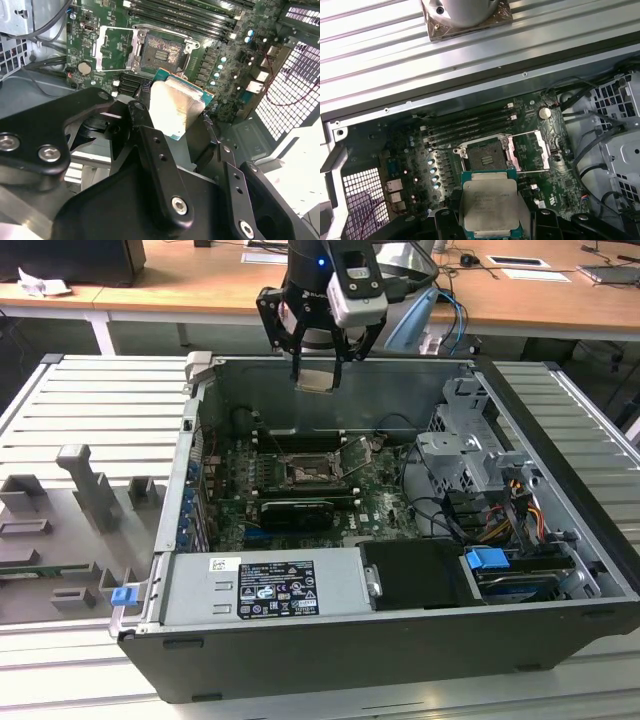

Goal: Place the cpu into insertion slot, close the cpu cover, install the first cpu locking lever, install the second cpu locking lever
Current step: 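Place the cpu into insertion slot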

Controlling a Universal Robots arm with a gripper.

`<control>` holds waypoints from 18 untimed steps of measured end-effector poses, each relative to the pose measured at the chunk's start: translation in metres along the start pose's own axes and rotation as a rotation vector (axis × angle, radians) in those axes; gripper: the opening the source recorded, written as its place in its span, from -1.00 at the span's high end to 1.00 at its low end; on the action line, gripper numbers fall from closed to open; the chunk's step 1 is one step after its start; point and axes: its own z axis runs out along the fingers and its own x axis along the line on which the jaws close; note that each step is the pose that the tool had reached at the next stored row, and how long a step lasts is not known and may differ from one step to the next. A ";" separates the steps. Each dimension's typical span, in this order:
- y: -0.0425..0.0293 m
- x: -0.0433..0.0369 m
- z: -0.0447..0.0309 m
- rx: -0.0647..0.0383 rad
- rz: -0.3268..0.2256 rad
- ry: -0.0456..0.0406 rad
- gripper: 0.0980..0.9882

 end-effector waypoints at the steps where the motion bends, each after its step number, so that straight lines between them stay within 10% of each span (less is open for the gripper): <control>1: 0.0000 0.0000 0.0000 0.000 0.004 -0.0004 0.03; 18: -0.0005 -0.0002 0.0061 -0.001 0.102 -0.0084 0.03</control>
